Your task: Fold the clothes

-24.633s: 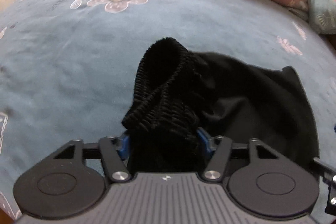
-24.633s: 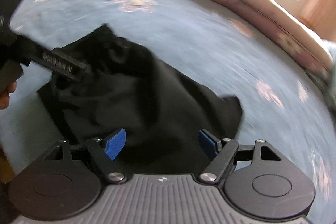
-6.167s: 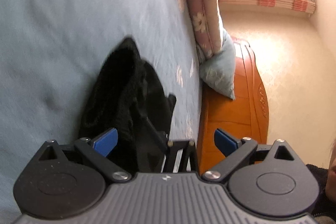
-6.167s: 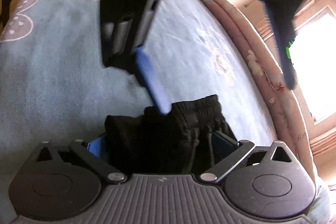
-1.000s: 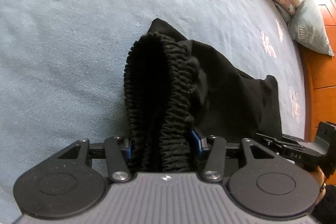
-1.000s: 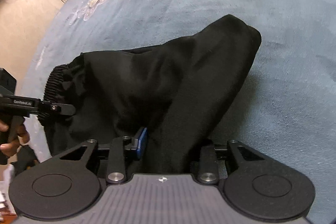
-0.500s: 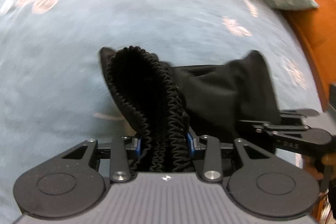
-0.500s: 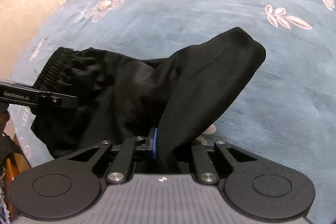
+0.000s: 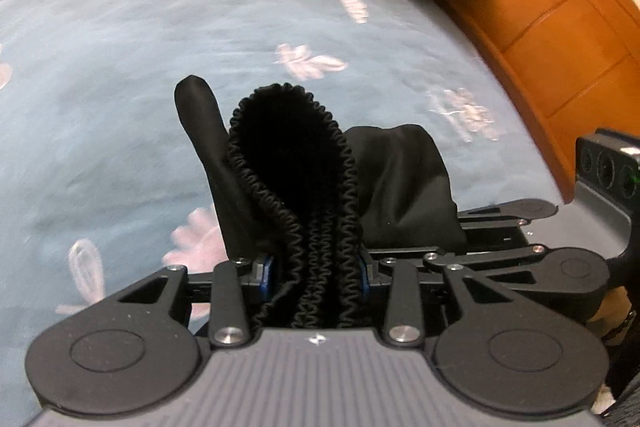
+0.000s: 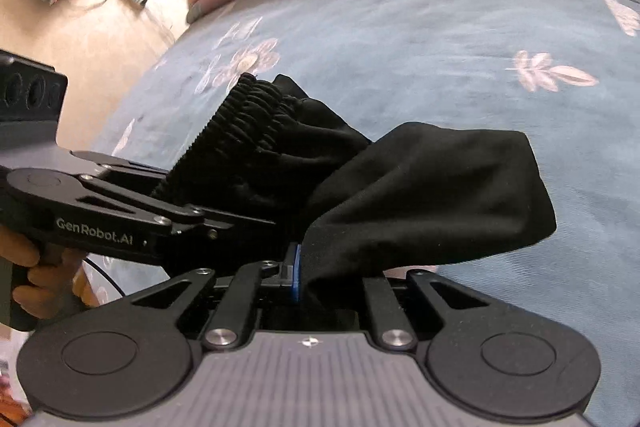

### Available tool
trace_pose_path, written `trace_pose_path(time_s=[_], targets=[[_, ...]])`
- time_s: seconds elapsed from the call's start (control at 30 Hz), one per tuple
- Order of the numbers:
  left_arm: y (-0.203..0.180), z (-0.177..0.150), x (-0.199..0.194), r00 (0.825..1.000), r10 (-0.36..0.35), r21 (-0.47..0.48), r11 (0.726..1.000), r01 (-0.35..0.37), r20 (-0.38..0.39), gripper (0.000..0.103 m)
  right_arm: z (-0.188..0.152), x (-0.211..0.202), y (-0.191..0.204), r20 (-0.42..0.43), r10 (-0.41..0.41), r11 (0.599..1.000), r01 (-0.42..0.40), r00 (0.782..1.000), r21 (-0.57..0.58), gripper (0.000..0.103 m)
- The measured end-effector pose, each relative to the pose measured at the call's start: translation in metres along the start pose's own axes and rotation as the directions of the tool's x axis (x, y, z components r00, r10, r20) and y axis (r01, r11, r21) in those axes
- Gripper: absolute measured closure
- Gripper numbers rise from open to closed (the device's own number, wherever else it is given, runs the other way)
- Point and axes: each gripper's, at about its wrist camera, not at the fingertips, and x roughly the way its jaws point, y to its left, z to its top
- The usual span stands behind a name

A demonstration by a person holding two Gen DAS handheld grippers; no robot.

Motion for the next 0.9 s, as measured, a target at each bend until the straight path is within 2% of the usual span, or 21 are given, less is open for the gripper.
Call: trace_pose_path(time_s=[0.17,0.27,0.37,0.47,0.6,0.77,0.9], targets=[[-0.050,0.038,0.031,0.996,-0.088,0.117,0.989,0.090,-0.025,0.068,0.001,-0.041,-0.030,0.075,-0.068,0.995,0.062,0.995,0.078,0.090],[-0.086,0.063,0.055,0.988,-0.145,0.200,0.968,0.152,-0.051,0.068,-0.003,-0.071,-0.053,0.126,-0.137,0.984,0.120,0.983,0.135,0.090],[-0.123,0.088,0.080,0.977,-0.199,0.278,0.936,0.214,-0.082,0.068,-0.012,-0.105,-0.080,0.175,-0.220,0.961,0.182,0.960,0.210,0.090],[-0.165,0.110,0.113,0.955,-0.270,0.323,0.899,0.295,-0.121,0.068,-0.025,-0.139,-0.110,0.216,-0.312,0.923,0.241,0.925,0.300,0.090],[-0.221,0.128,0.166,0.908,-0.378,0.310,0.854,0.418,-0.183,0.069,-0.051,-0.187,-0.152,0.250,-0.437,0.847,0.303,0.864,0.437,0.090],[-0.291,0.132,0.223,0.866,-0.430,0.358,0.790,0.498,-0.255,0.070,-0.087,-0.227,-0.199,0.248,-0.577,0.738,0.366,0.778,0.568,0.090],[-0.325,0.138,0.260,0.852,-0.433,0.370,0.770,0.520,-0.295,0.070,-0.110,-0.248,-0.230,0.229,-0.645,0.662,0.385,0.729,0.643,0.090]])
